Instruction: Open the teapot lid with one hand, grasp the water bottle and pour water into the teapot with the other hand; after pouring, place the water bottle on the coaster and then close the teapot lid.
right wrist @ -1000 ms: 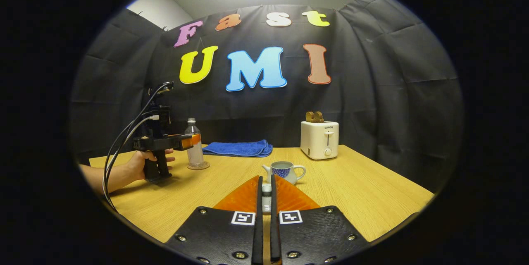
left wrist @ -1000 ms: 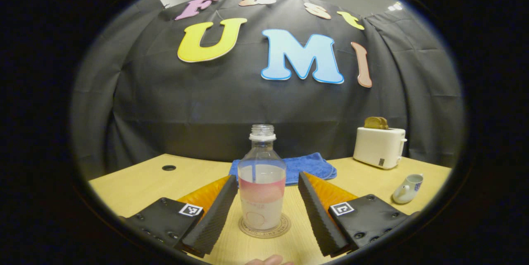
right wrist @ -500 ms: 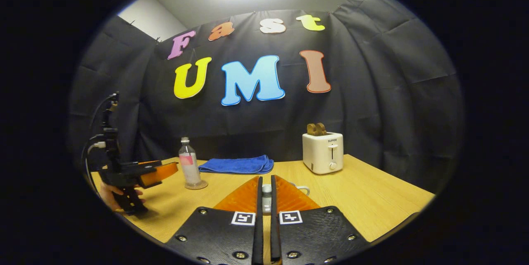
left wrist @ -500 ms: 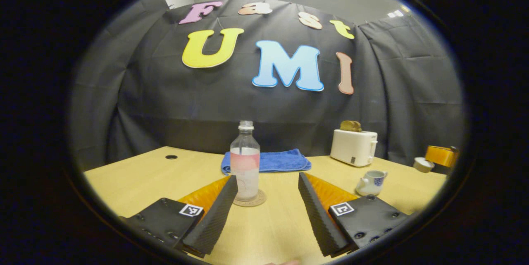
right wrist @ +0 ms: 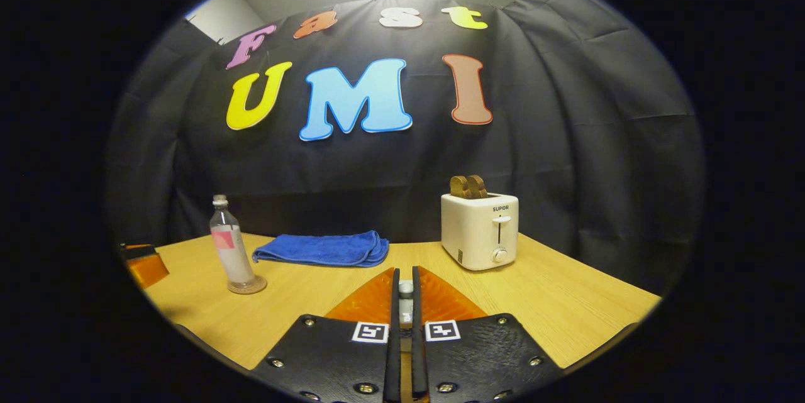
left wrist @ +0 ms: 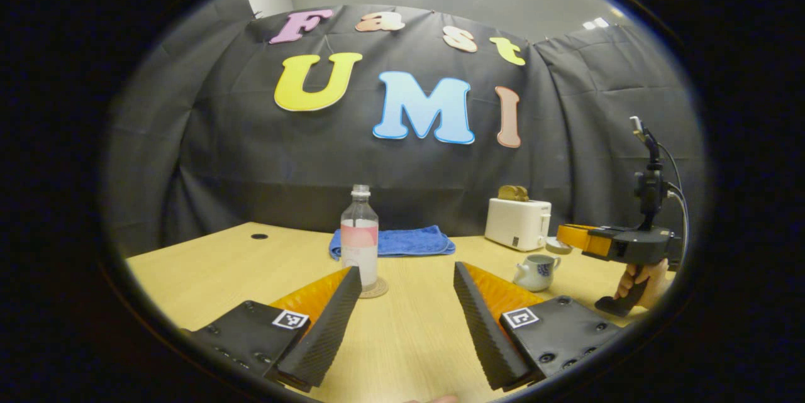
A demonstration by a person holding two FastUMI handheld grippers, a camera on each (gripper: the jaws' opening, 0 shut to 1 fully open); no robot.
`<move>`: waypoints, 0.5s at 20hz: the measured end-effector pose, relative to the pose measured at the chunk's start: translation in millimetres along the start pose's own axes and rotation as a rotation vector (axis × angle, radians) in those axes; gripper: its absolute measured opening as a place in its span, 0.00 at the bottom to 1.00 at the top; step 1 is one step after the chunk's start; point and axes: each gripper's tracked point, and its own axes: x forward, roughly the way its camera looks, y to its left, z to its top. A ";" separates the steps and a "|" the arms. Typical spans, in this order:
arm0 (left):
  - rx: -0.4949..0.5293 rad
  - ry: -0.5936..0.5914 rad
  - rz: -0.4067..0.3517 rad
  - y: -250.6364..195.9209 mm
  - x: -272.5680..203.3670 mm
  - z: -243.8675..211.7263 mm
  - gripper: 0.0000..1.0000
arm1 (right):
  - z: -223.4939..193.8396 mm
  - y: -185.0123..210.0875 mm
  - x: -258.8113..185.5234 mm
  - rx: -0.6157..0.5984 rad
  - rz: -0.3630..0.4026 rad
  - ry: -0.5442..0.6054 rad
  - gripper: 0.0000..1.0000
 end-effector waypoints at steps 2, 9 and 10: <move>0.002 -0.011 0.005 -0.5 -2.7 0.4 0.99 | -7.3 4.7 11.7 -0.031 0.008 0.010 0.07; 0.044 -0.044 0.017 0.1 -9.3 12.0 0.99 | -22.7 5.1 28.0 0.000 0.000 0.046 0.07; 0.035 -0.040 0.010 -3.5 -9.5 9.6 0.99 | -22.9 5.0 29.3 -0.005 -0.001 0.046 0.07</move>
